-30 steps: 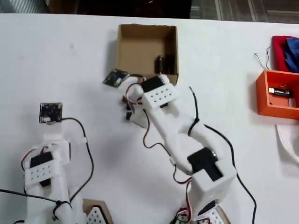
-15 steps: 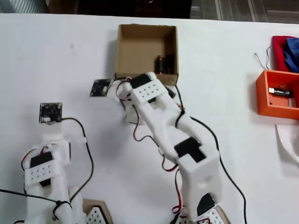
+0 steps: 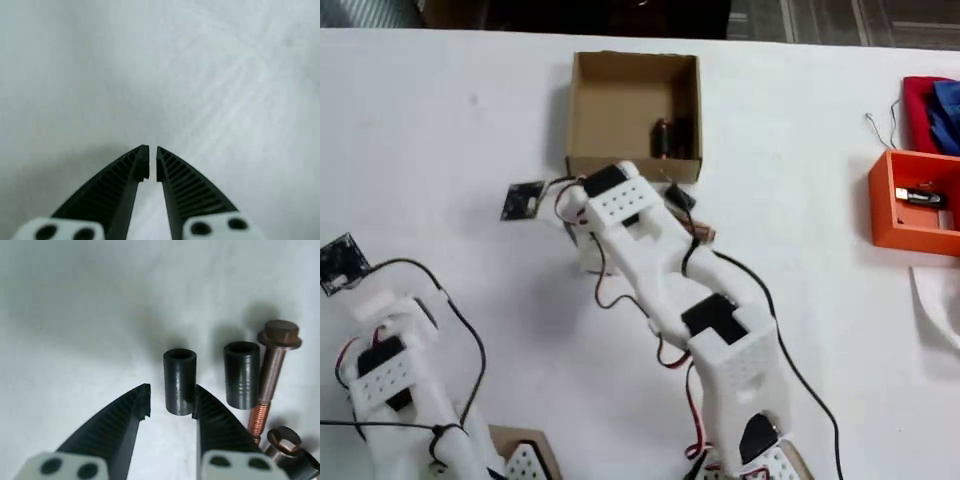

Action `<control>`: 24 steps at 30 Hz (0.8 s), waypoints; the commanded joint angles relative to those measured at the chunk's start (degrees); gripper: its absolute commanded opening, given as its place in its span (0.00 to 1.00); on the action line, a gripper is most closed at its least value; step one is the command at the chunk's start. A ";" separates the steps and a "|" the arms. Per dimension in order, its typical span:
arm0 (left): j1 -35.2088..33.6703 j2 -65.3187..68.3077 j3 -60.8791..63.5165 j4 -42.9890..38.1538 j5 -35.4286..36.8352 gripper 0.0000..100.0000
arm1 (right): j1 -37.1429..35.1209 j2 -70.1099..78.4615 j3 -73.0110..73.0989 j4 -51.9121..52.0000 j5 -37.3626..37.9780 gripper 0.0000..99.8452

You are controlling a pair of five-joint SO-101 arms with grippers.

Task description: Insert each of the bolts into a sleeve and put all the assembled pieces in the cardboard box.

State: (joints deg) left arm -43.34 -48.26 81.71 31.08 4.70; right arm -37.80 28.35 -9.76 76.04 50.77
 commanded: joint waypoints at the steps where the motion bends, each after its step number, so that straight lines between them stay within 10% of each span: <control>1: -0.62 0.18 -2.59 -1.14 0.53 0.06 | -1.19 -0.22 -2.29 -0.40 0.35 0.12; 19: -0.53 0.18 -2.59 -1.14 0.53 0.06 | -0.75 6.46 -2.55 -1.01 -0.53 0.02; 24: 0.62 0.18 -2.59 -1.14 0.44 0.06 | 3.30 2.51 -3.34 -1.01 -11.69 0.02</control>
State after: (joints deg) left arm -43.34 -48.26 81.71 31.08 5.05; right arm -37.45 34.59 -12.04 75.08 44.79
